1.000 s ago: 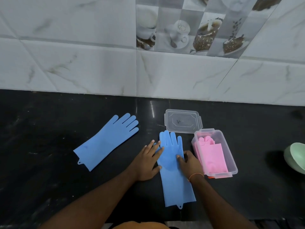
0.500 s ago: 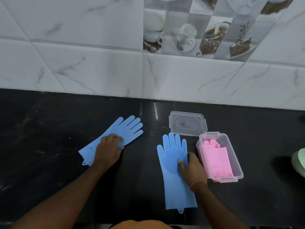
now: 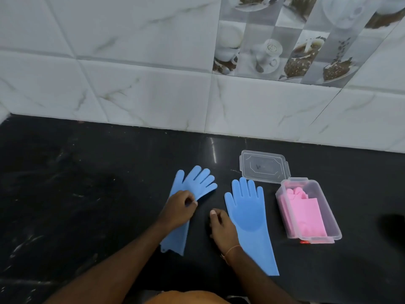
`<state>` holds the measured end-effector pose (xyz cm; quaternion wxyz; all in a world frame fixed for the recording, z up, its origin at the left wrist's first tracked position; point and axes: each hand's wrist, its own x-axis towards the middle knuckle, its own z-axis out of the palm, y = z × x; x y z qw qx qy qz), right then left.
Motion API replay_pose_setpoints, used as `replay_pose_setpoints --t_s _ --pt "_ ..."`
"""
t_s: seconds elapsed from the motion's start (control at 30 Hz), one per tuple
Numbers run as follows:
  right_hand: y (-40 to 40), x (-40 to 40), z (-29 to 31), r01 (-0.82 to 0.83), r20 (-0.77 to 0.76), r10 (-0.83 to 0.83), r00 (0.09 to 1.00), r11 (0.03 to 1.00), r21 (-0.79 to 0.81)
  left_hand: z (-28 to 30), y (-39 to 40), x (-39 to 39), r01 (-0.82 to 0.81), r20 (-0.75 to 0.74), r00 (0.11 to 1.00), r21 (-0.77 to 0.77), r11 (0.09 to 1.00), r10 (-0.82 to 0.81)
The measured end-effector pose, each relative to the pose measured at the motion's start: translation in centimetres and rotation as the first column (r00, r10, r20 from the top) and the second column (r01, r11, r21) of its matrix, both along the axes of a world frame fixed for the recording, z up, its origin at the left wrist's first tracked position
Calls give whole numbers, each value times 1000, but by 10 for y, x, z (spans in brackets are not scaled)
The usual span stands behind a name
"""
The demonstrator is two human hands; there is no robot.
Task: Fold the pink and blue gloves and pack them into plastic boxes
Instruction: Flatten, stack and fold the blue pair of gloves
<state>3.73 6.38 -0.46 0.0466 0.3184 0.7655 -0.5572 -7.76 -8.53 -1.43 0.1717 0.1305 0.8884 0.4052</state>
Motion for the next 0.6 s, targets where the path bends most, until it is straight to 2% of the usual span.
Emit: replay_pose_setpoints --t_s 0.07,0.13,0.23,0.3,0.37,0.4,0.47,0.53,0.6 --pt "-8 -8 3 80 50 -72 996 977 -197 6 0 5 -53 44 998 143 988 47" --pt "-10 -15 7 110 74 -92 993 946 -306 11 3 12 -85 96 994 280 956 60" --pt "-14 -19 20 112 75 -91 993 919 -378 24 6 24 -225 345 937 493 840 48" --pt "-13 -19 26 100 -39 -127 991 906 -411 29 8 29 -380 524 851 550 744 47" --pt "-9 -21 26 72 -178 -143 974 932 -354 32 6 31 -508 638 767 538 672 69" --pt "-7 -24 25 83 -200 -155 967 940 -330 34 5 33 -561 702 711 520 643 53" --pt "-3 -33 19 145 -146 -195 970 944 -297 34 4 37 -611 780 626 481 629 13" --pt "2 -39 17 176 -118 -193 974 975 -135 31 2 36 -582 752 654 431 690 82" --pt "8 -44 14 129 -80 -124 989 990 60 24 -1 33 -553 717 684 394 734 130"
